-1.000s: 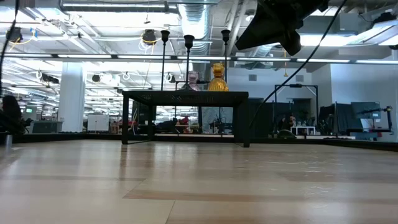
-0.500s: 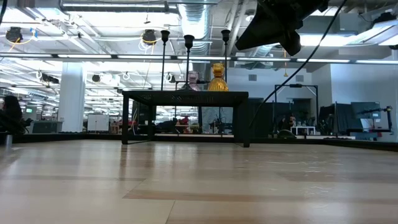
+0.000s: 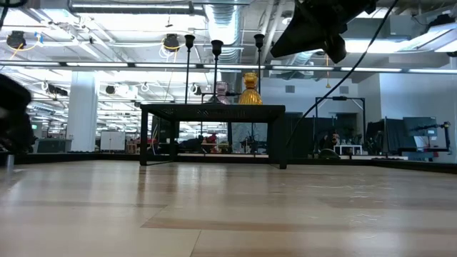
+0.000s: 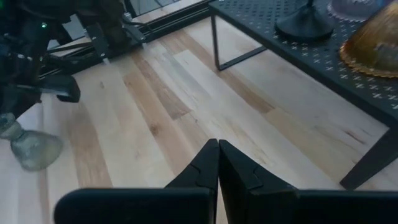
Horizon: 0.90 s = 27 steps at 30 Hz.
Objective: Pick & Place candle stick holders
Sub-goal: Put the green glass candle holder on the shelf
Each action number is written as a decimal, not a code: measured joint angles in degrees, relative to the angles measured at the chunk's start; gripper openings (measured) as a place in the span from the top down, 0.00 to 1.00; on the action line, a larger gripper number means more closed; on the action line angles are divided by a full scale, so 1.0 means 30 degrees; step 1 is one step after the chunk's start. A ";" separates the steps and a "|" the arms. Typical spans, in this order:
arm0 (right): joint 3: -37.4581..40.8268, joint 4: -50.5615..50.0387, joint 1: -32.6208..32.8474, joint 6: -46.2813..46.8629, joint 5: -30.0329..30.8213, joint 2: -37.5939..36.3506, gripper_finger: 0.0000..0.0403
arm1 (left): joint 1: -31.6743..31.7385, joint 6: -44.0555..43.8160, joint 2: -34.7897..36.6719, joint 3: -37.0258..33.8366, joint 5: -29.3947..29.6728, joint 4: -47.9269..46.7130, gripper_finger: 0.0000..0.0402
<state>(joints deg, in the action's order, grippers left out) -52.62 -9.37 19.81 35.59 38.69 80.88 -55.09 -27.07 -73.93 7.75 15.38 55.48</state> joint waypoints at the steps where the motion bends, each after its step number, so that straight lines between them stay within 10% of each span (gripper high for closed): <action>1: 0.0000 0.0000 0.0000 0.0000 0.0149 0.0000 1.00 | 0.0383 0.0222 0.0000 0.0000 0.0007 0.0063 0.99; 27: 0.0000 0.0010 -0.0160 0.0000 0.0703 0.0000 1.00 | 1.2037 0.6512 0.0000 0.0940 -0.4906 0.0834 0.99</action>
<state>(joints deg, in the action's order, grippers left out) -52.62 -9.34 19.33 35.59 40.80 80.88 -18.98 -7.54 -73.93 10.57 0.66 57.98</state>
